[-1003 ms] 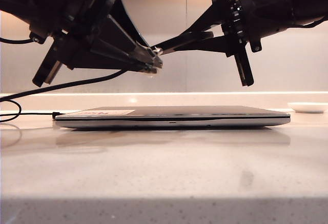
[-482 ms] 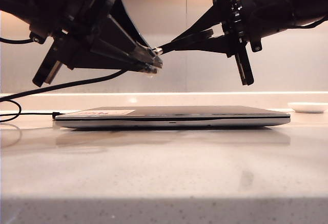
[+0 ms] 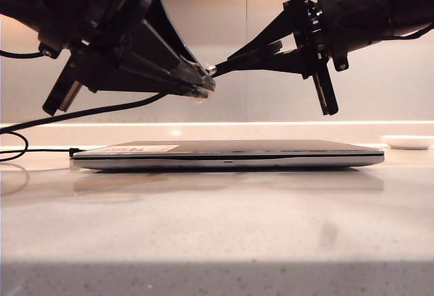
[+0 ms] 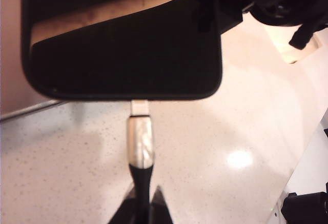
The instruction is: Pick up the charging cable and the phone, plug the charging cable into the charging port on the phone, and finally place them back on the table.
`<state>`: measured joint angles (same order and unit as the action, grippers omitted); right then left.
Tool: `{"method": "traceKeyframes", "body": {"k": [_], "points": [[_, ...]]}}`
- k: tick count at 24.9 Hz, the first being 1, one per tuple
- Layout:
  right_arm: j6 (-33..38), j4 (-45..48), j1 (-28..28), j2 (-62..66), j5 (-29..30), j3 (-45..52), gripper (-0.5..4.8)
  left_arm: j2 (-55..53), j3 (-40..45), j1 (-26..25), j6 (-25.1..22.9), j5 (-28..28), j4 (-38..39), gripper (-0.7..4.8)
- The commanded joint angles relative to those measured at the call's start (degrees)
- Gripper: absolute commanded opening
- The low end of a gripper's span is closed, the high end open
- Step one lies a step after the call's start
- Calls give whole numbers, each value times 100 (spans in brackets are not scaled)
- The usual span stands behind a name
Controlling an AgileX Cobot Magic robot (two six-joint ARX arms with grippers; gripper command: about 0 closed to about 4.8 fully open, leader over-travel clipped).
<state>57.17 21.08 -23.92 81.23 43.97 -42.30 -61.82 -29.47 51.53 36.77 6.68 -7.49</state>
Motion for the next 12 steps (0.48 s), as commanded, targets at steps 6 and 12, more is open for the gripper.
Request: {"method": "traceKeyframes", "body": {"k": [6,12], "points": [[59,195,-17,-37,103,-50,-6,2,-17,4,-33,2,-79,-7],[140,341,-17,-37,85,-55,-6,0,-17,4,-33,0,-76,-7]]}}
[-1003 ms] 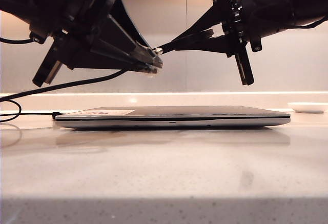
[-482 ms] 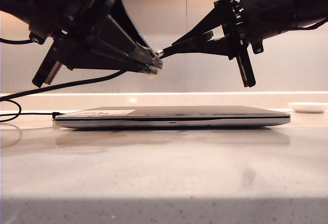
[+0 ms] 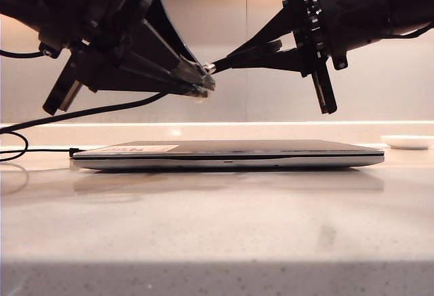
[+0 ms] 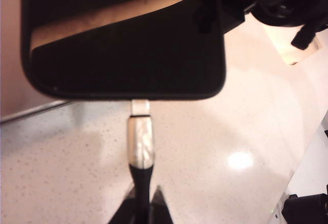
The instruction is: Pick up the charging cable and the phone, plug the charging cable into the charging port on the phone, and finally place them back on the table.
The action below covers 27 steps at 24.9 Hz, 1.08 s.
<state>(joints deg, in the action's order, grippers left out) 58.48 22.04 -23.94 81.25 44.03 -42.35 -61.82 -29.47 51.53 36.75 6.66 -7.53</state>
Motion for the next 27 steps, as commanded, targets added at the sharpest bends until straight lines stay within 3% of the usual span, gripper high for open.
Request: {"method": "traceKeyframes", "body": {"k": [1,25,26,27], "points": [[9,247,-15,-39,55,-50,-6,0,-17,4,-31,2,-72,-7],[-603,-205,-192,-39,258,-48,-6,2,-17,2,-33,2,-201,-7],[-605,-186,-192,-42,232,-50,-6,2,-17,2,-39,2,-199,-3],[-605,-142,-192,-42,227,-50,-6,4,-17,2,-127,2,-197,50]]}}
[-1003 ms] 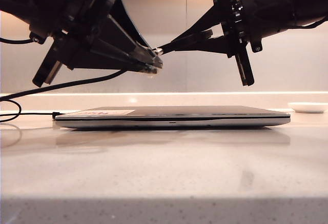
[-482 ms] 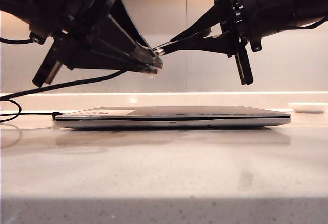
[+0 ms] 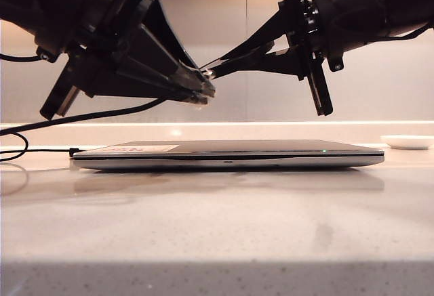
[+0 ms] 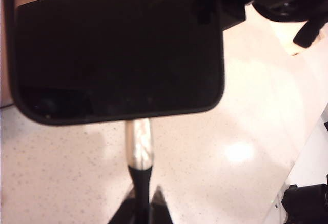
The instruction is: Pick up the charging cable and the phone, plug the charging cable into the charging port on the phone, and finally place them back on the table.
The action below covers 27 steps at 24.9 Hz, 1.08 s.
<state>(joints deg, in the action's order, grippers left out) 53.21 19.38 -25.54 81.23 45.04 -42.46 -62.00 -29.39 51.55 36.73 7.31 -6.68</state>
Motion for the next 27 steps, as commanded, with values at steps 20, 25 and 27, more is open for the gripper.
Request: {"method": "traceKeyframes", "body": {"k": [20,25,27], "points": [[-1102,-1878,1311,-396,-15,-424,-6,549,-275,-160,-1058,-63,105,-6],[-2144,-3976,2170,-531,-20,-1150,-6,719,-654,-656,-1558,-63,518,-6],[-2588,-4760,2533,-525,-98,-1471,-6,719,-802,-909,-1878,-63,750,-6]]}}
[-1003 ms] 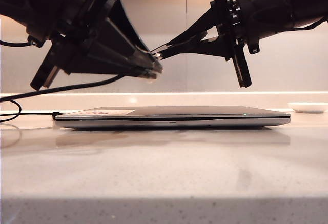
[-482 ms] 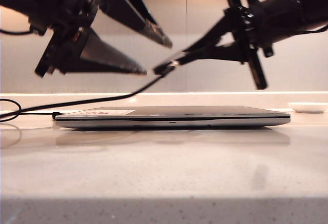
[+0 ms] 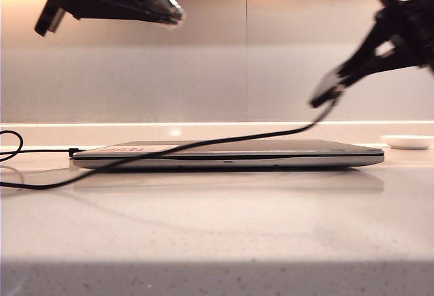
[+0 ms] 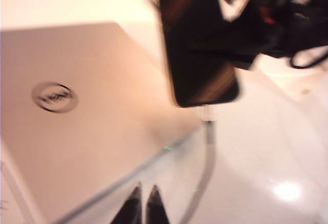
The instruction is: Pick up the charging cable and the phone, plug the charging cable into the charging port on the phone, and finally place them back on the table.
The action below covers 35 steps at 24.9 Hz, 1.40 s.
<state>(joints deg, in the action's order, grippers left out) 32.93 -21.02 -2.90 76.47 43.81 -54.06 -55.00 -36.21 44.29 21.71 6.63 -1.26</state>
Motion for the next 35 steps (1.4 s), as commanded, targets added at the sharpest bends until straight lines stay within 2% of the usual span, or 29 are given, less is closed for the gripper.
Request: {"method": "traceKeyframes", "body": {"k": [1,6,14,28,31,35], "points": [[-704,-966,372,-48,-79,-409,-6,20,-162,-282,-496,4,295,-6],[-1480,-2138,798,55,-798,-911,-6,20,-227,-660,-828,4,584,-6],[-2498,-3604,988,975,-831,-1816,-6,20,-227,-844,-826,4,739,-6],[-2551,-3724,986,2221,-839,-2347,-5,20,-227,-844,-824,4,739,-6],[-2553,-3679,986,2262,-1032,-2347,34,20,-227,-844,-824,7,739,-6],[-2555,-3606,988,2260,-1561,-2365,148,20,-227,-844,-824,4,739,-6]]}}
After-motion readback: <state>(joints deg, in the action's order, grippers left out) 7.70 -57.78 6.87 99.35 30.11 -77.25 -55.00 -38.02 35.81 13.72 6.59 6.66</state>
